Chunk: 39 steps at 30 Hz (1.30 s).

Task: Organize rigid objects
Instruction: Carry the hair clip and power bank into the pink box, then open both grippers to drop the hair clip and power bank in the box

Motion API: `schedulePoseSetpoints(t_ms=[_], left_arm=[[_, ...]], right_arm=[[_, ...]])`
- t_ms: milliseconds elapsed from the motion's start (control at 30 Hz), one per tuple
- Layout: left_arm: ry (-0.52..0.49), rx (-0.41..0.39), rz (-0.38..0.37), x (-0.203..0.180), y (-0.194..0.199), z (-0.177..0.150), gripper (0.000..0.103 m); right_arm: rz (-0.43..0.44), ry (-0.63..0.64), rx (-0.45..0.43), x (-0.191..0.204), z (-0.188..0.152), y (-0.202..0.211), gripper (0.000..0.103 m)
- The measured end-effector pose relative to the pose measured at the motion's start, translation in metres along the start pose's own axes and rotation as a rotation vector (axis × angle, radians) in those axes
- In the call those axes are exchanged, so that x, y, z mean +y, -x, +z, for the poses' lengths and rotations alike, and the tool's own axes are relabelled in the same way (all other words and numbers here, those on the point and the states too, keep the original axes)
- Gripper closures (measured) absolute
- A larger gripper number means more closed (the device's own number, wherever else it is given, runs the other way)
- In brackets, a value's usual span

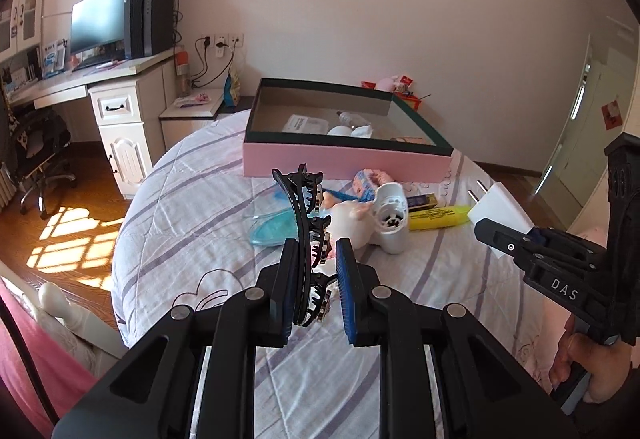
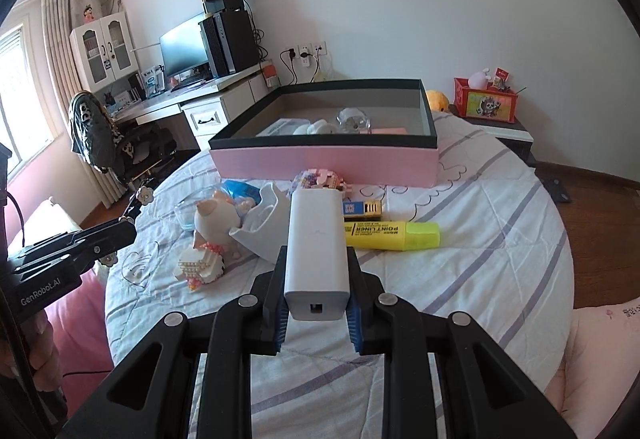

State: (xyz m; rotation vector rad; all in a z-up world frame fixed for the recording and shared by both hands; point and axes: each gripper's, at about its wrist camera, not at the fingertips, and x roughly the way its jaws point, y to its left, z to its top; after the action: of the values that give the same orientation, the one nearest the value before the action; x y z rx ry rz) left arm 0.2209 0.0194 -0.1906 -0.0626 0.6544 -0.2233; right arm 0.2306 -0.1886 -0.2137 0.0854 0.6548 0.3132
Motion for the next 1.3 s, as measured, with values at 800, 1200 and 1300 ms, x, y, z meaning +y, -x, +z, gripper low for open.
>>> schedulePoseSetpoints(t_ms=[800,1200,1300], left_arm=[[-0.172,0.088,-0.031,-0.029,-0.152,0.156,0.084],[-0.134,0.211,0.026,-0.012,-0.223,0.158,0.025],[-0.109,0.166,0.035,-0.005,-0.205,0.157,0.01]], right_arm=[[-0.029,0.116,-0.009,-0.031,0.13,-0.087,0.099],[-0.002,0.078,0.059,-0.047,0.126,-0.128,0.099],[0.005,0.061,0.061,-0.049,0.121,-0.12,0.099]])
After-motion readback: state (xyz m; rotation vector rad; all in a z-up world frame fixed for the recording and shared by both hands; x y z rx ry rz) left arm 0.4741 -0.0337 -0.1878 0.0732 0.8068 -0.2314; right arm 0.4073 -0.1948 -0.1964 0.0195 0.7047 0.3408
